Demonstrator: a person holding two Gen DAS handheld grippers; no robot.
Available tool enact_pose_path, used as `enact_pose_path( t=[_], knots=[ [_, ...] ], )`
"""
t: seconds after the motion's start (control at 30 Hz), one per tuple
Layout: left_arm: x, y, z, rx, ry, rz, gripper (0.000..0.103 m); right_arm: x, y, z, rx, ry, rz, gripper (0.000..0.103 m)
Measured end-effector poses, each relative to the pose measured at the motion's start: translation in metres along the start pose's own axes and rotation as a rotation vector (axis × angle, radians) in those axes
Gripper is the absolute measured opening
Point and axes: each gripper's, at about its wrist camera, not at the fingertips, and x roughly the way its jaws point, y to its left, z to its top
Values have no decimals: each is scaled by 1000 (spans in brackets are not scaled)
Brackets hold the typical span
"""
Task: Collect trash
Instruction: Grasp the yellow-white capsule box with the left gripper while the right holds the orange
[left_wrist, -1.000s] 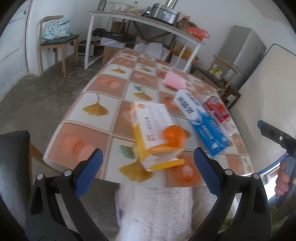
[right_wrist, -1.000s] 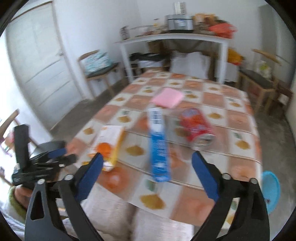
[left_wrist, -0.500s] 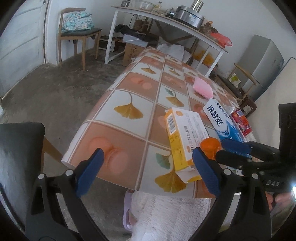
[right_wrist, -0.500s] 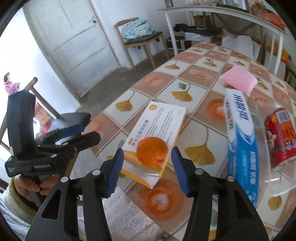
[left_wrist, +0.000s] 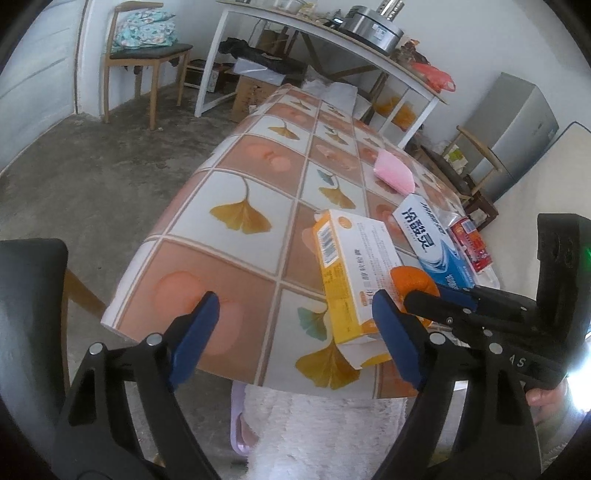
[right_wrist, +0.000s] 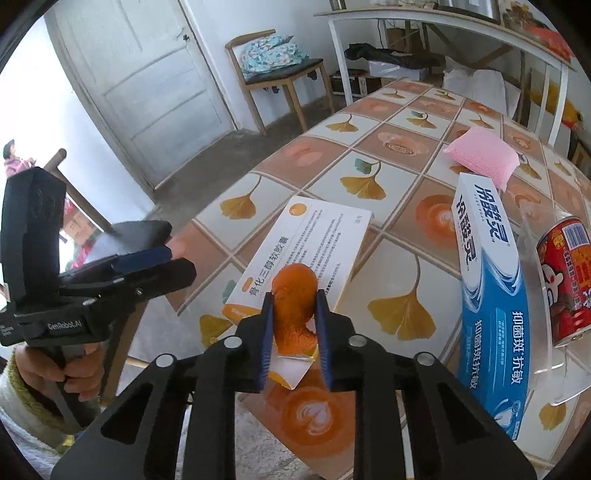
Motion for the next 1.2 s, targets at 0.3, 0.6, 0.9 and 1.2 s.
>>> enact_pose_path(
  t=[0.3,0.6,0.9,1.2],
  knots=[
    [20,-24,8,-12,63,-78,86,-45,-24,-2,51,-88,-53,18],
    [53,-81,6,131,94,28,88,-80,-49,-10,93,-149,-133,18],
    [69,-106,-9,279,78,220,79,-97,-68,-26,143,-176,-140,18],
    [61,-96,-9,225,69,228,73,-118,-89,-42,199,-228,-134,18]
  ],
)
